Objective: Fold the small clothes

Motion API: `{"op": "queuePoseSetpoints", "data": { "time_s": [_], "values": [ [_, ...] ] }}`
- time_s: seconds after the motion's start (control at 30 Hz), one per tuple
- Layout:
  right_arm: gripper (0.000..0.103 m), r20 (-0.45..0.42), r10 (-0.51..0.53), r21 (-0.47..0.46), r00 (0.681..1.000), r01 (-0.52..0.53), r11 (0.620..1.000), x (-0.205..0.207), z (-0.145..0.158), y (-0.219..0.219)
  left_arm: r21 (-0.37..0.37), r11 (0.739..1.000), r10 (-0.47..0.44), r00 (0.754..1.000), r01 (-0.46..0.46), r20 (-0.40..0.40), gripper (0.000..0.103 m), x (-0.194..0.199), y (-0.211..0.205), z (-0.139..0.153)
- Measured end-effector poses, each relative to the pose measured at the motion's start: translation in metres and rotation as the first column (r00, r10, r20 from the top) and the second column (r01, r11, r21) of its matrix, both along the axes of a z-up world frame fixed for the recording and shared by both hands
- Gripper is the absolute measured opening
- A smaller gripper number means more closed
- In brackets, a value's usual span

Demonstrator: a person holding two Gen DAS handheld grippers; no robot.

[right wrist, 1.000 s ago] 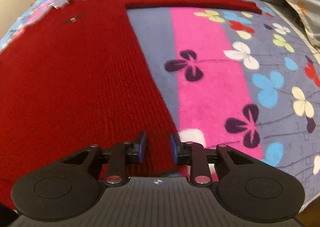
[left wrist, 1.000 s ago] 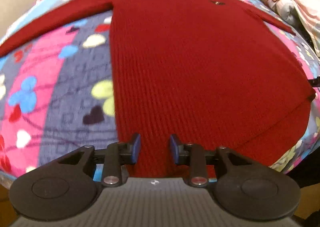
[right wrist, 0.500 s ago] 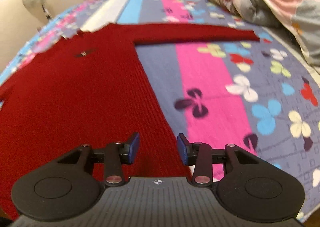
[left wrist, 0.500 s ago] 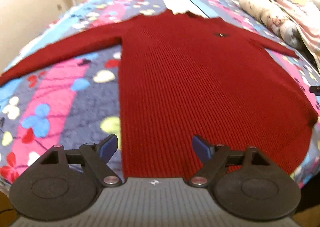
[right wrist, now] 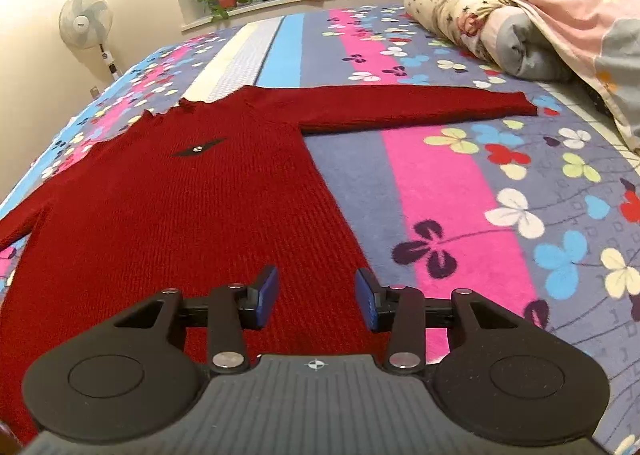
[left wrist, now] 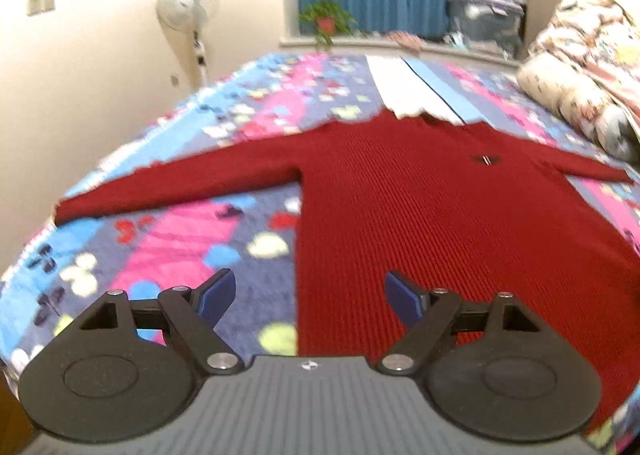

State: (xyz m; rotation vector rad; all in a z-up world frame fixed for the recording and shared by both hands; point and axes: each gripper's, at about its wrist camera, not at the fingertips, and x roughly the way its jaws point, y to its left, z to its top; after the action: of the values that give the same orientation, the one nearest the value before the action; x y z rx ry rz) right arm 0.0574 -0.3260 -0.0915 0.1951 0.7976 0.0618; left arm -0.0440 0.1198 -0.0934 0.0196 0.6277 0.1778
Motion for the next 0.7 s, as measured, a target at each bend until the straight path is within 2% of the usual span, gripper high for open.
{"op": "queuePoseSetpoints", "data": {
  "time_s": [0.1,0.2,0.27,0.3,0.37,0.47,0.5,0.53,0.57,0.6,0.67,0.7],
  "values": [
    [0.044,0.017,-0.005,0.003,1.0,0.005,1.0,0.003,0.003,0.005,0.068,0.997,0.039,0.997,-0.043,0.07,0.086,0.018,0.005,0.025],
    [0.044,0.039,-0.007,-0.007,0.999,0.008,1.0,0.007,0.006,0.012,0.141,0.989,0.029,0.988,-0.05,0.148,0.089,0.048,0.009,0.056],
    [0.044,0.051,-0.007,-0.013,0.999,0.008,1.0,0.007,0.006,0.016,0.157,0.985,0.04,0.977,-0.074,0.207,0.095,0.071,0.015,0.072],
    [0.044,0.055,-0.005,-0.015,0.998,0.006,1.0,0.008,0.006,0.018,0.154,0.985,0.044,0.972,-0.081,0.232,0.095,0.08,0.018,0.077],
    [0.043,0.068,0.001,-0.023,0.998,0.001,1.0,0.007,0.007,0.021,0.146,0.985,0.05,0.963,-0.092,0.264,0.095,0.097,0.025,0.081],
    [0.038,0.098,0.008,-0.053,0.995,-0.002,0.999,0.005,0.009,0.027,0.139,0.984,0.065,0.954,-0.11,0.293,0.095,0.111,0.037,0.064],
    [0.038,0.108,0.008,-0.066,0.994,-0.001,0.998,0.004,0.009,0.028,0.135,0.985,0.067,0.955,-0.11,0.289,0.095,0.113,0.041,0.053],
    [0.038,0.113,0.008,-0.075,0.994,0.001,0.997,0.004,0.009,0.029,0.124,0.986,0.073,0.965,-0.107,0.252,0.095,0.117,0.047,0.042],
    [0.038,0.118,0.007,-0.084,0.993,0.003,0.996,0.004,0.01,0.03,0.119,0.988,0.084,0.984,-0.103,0.154,0.095,0.129,0.051,0.035],
    [0.037,0.125,0.008,-0.092,0.992,0.004,0.996,0.004,0.01,0.031,0.102,0.989,0.097,0.99,-0.107,0.1,0.095,0.138,0.055,0.033],
    [0.037,0.14,0.019,-0.104,0.99,-0.004,0.995,0.007,0.014,0.035,0.048,0.994,0.096,0.987,-0.103,0.125,0.095,0.144,0.062,0.035],
    [0.037,0.149,0.028,-0.119,0.988,-0.01,0.993,0.01,0.017,0.038,0.058,0.992,0.104,0.987,-0.111,0.12,0.095,0.148,0.063,0.035]
  ]
}}
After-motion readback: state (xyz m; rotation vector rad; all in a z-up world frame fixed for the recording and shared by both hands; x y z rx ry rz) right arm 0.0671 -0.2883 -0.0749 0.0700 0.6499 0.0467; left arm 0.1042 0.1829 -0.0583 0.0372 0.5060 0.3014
